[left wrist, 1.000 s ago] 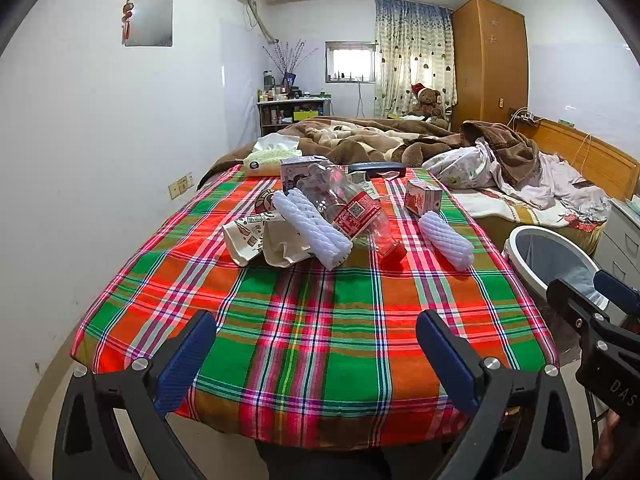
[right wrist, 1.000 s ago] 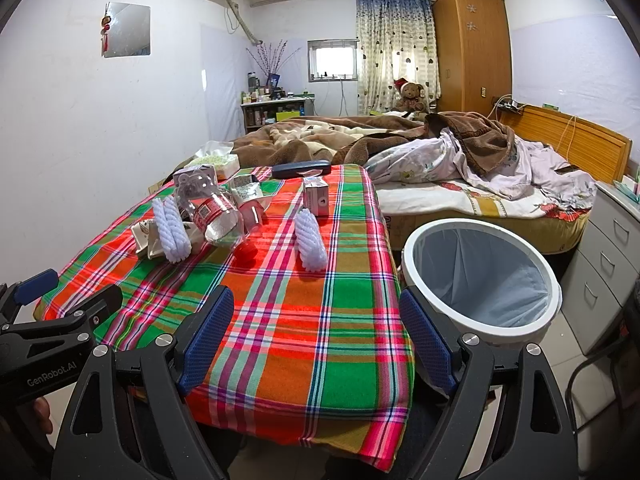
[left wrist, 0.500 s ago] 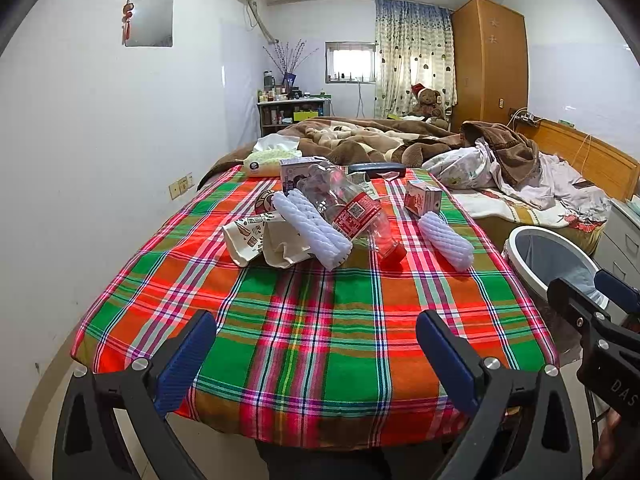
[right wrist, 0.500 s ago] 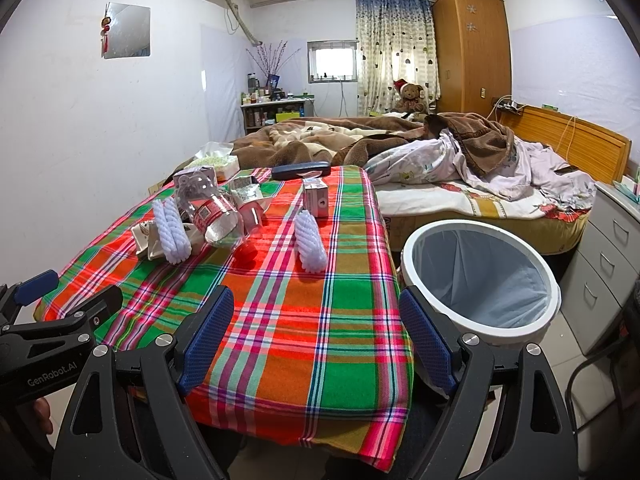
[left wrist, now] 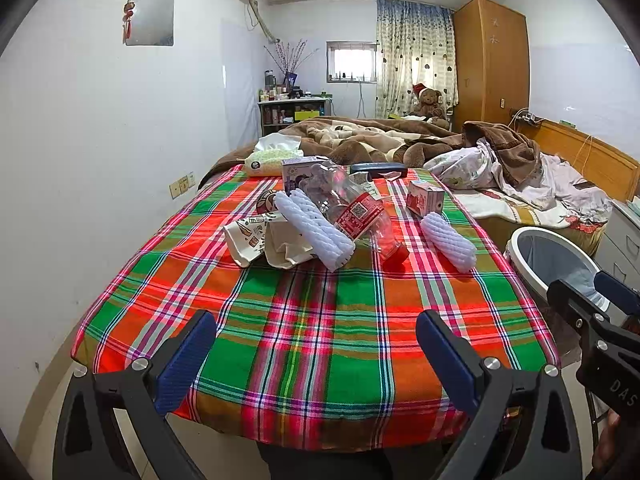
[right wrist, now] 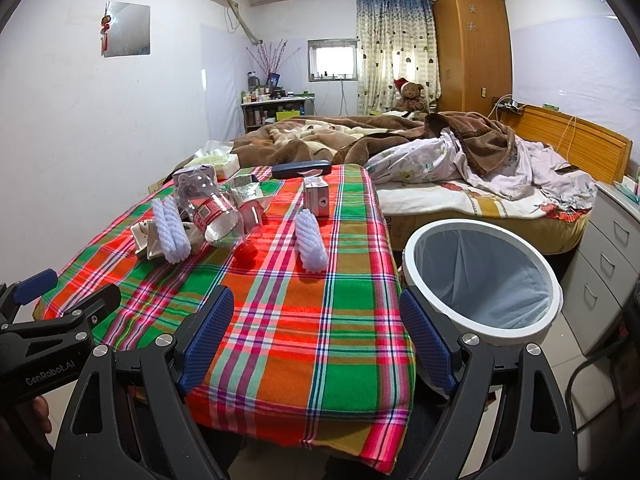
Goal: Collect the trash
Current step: 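Grasp a white foam net sleeve with the left gripper while the right grasps another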
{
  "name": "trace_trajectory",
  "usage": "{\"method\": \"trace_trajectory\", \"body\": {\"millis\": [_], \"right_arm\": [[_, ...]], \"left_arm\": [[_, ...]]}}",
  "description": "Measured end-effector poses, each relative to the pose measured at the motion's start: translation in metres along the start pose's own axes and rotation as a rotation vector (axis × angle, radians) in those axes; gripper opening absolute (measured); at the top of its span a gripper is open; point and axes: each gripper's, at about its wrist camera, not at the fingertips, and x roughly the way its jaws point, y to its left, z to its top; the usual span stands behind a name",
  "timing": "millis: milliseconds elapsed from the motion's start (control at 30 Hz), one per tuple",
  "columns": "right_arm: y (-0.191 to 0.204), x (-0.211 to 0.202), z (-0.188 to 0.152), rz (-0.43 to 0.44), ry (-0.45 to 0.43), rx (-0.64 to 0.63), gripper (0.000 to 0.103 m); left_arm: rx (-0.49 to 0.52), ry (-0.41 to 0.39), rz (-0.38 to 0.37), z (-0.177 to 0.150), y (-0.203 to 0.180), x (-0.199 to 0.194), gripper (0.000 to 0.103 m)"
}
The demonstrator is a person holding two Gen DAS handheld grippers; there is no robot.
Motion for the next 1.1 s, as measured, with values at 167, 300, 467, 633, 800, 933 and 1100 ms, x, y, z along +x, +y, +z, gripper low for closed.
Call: {"method": "trace_trajectory", "body": {"millis": [167,300,467,633,800,933,1100], "right_arm": [[0.001,0.008,0.002,0.003,0.013,0.000,0.086],[-0.001,0.024,0.006,0.009,0.024,-0.001,0.086],[-0.005,0.049,0.014,0.006,0.040,0.004,0.086],[-0.011,0.076,0.024,-0.009,0.071,0.017,0.086],[-0.012,0.098,0.032,-0.003,0.093,0.003,0.086],[-0.009,0.115,0.037,-0.009,0.124,-0.023,0.086],[-0.006,0.133,0.039,-0.002,0.171,-0.032,0.078]], "left_arm": [[-0.010,0.011,0.007,0.003,0.005,0.005,0.102],[-0.007,0.033,-0.003,0.007,0.011,0.019,0.102],[-0.022,0.058,0.012,0.015,0.030,0.047,0.102],[-0.046,0.072,-0.013,0.029,0.050,0.074,0.102],[-0.047,0.109,-0.010,0.045,0.062,0.110,0.101],[-0.083,0.135,-0.052,0.056,0.068,0.130,0.099],[-0.111,0.158,-0.133,0.067,0.061,0.145,0.088]]}}
